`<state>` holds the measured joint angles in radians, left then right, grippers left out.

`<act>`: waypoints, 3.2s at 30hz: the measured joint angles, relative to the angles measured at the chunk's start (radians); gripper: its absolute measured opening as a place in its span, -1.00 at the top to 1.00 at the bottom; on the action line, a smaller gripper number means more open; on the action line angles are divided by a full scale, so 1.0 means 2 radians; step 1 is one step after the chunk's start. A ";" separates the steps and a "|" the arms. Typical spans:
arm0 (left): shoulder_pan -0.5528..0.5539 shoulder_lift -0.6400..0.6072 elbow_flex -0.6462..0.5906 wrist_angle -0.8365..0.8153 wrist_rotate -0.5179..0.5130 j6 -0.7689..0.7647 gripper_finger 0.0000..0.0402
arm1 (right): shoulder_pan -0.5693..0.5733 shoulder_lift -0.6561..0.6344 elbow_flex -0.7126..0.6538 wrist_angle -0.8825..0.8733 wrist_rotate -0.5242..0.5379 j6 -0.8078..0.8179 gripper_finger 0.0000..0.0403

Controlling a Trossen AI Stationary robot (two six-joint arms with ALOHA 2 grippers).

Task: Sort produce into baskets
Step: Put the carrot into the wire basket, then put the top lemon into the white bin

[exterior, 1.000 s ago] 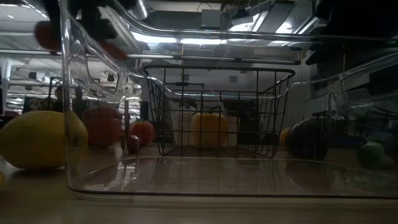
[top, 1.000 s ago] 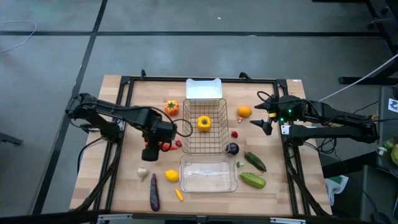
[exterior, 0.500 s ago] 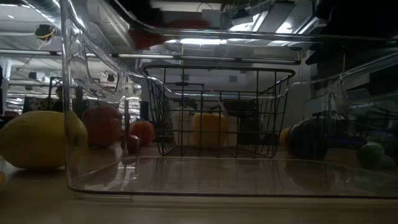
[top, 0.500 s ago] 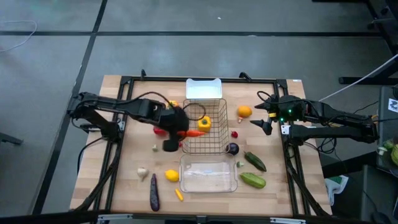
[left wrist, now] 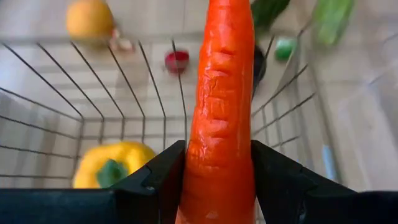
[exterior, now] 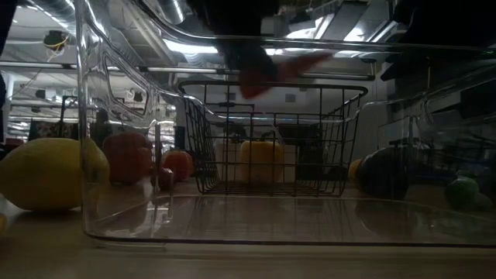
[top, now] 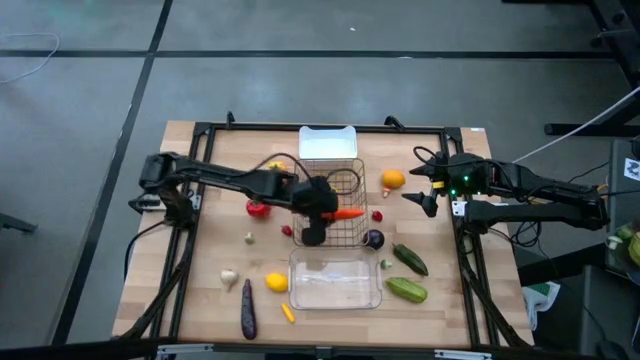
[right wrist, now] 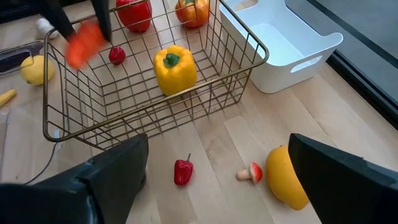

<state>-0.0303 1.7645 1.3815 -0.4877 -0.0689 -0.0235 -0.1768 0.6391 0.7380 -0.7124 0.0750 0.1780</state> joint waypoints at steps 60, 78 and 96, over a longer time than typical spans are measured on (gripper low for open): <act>0.003 0.068 0.000 -0.038 0.001 -0.014 -0.12 | 0.000 0.000 0.000 0.000 0.000 0.000 -0.90; 0.016 0.067 0.053 -0.086 0.001 0.006 -0.12 | 0.000 0.098 0.000 0.008 0.112 -0.003 -0.90; 0.026 0.066 0.087 -0.106 0.001 0.025 -0.12 | -0.162 0.240 0.001 0.009 0.038 -0.121 -0.90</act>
<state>0.0208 1.8969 1.5551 -0.7004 -0.0673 0.0256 -0.5008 1.1198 0.7395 -0.6943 0.1509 -0.0636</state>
